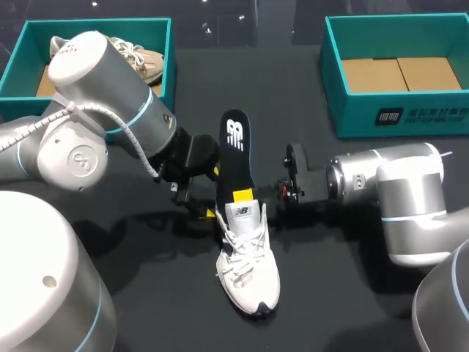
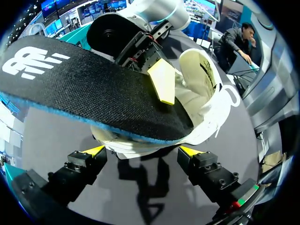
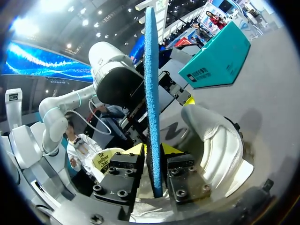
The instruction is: Take the shoe out of the shoebox, open the shoe tongue, remove and reinsert the insole, then place the shoe into the shoebox
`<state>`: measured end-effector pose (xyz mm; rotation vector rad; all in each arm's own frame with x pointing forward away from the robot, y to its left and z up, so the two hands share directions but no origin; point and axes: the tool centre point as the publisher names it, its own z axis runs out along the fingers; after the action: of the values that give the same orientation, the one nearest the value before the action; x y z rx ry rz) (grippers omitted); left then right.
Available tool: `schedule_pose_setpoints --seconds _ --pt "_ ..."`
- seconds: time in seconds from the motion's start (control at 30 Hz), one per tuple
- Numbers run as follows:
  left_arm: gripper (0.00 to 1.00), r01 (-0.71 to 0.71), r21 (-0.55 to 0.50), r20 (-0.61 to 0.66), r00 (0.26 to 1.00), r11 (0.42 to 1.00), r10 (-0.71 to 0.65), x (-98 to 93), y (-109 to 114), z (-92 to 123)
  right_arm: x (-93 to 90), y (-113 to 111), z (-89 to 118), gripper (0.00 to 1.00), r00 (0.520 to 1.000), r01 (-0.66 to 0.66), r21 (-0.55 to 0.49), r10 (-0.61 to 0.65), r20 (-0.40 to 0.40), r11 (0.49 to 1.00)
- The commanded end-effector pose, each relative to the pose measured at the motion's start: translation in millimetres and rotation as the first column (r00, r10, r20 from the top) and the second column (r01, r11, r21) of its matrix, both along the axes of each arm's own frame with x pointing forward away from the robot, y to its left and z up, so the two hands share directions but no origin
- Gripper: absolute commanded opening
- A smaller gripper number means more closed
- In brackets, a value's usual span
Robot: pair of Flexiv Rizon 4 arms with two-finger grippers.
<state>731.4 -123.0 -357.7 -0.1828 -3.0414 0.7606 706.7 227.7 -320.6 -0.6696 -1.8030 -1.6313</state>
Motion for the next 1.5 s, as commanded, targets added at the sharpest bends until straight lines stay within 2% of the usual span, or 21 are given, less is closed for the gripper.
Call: schedule_pose_setpoints --seconds 0.03,0.3,0.7,0.77,0.8,0.83,1.13,1.5 --pt "1.00 0.000 0.002 0.001 1.000 1.000 0.000 -0.1 -1 -1 2.2 1 3 0.23 1.000 -0.010 -0.010 0.010 0.003 1.000" --pt "1.00 0.000 0.002 0.001 1.000 1.000 0.000 -0.1 -1 -1 8.9 7 12 0.23 0.999 -0.028 -0.027 0.029 0.027 0.999" --pt "1.00 0.000 0.002 0.001 1.000 1.000 0.000 -0.1 -1 -1 22.1 12 25 0.17 0.998 -0.031 -0.029 0.032 0.061 0.999" --pt "1.00 0.000 0.002 0.001 1.000 1.000 0.000 -0.1 -1 -1 23.0 12 25 0.15 0.998 -0.030 -0.030 0.032 0.061 0.999" --pt "1.00 0.000 0.002 0.001 1.000 1.000 0.000 -0.1 -1 -1 23.4 12 25 0.09 0.998 -0.029 -0.032 0.031 0.061 0.999" --pt "1.00 0.000 0.002 0.001 1.000 1.000 0.000 -0.1 -1 -1 23.9 12 25 0.00 0.998 -0.026 -0.035 0.028 0.059 0.999" --pt "1.00 0.000 0.002 0.001 1.000 1.000 0.000 -0.1 -1 -1 21.0 12 15 0.00 1.000 -0.015 -0.086 0.017 0.014 0.996" --pt "1.00 0.000 0.002 0.001 1.000 1.000 0.000 -0.1 -1 -1 3.5 9 -4 0.00 0.999 0.006 -0.090 -0.009 -0.032 0.996"
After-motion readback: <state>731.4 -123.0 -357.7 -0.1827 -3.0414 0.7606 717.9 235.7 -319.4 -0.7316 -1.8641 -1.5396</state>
